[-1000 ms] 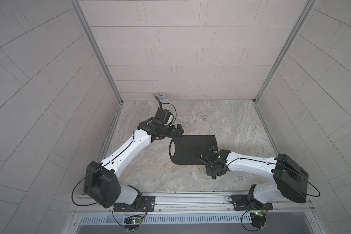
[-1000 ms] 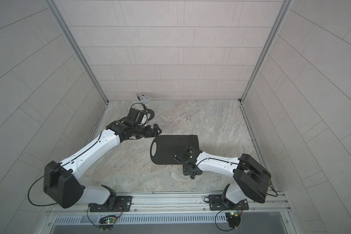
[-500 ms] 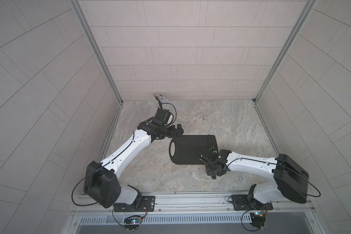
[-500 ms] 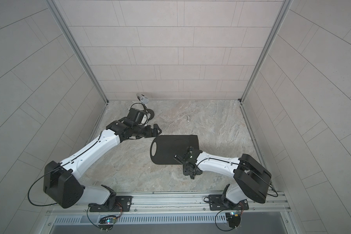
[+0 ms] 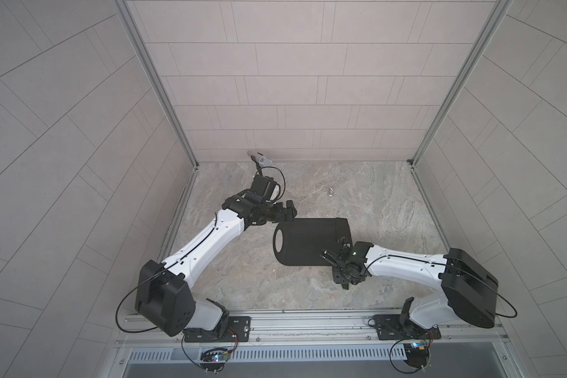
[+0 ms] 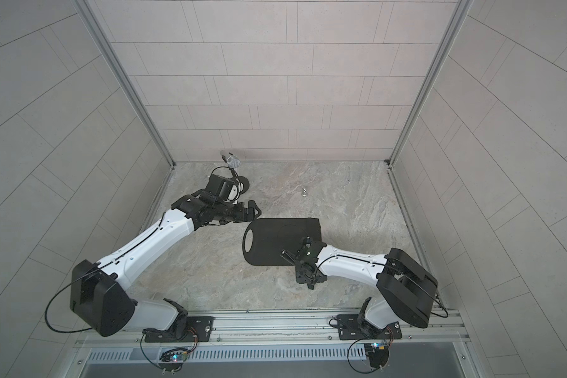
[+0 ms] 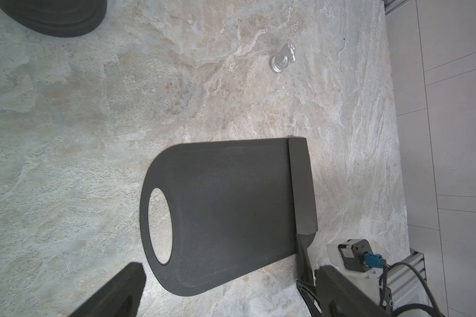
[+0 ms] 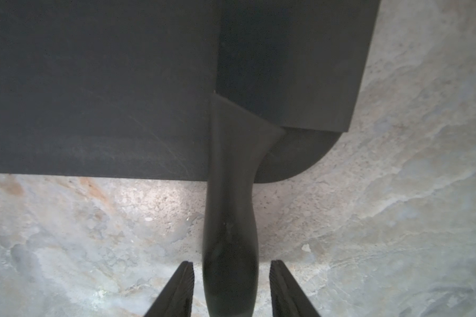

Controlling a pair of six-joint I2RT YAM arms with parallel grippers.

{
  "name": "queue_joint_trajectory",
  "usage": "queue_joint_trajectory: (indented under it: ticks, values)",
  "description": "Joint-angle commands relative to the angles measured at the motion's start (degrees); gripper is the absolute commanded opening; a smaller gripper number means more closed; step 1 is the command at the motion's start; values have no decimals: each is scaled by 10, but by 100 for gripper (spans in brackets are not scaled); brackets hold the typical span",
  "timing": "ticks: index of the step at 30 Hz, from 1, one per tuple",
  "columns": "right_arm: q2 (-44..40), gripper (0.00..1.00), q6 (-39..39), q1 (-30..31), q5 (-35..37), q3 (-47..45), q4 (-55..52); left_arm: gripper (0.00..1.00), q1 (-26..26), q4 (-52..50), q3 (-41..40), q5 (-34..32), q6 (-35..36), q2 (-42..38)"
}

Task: Align the knife with the edge of the cutting board
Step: Adjust the knife at the edge of the cutting board.

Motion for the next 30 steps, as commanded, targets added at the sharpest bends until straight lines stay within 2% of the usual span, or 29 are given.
queue_joint_trajectory:
  ticks: [1,30]
  values:
    - [3,45,-7,-4,10,14,-6,100,-2,-1,-5,-4,7,-5]
    - [20,41,-20,-15,12,30,-1,100,-3,-2,-6,-10,9,-3]
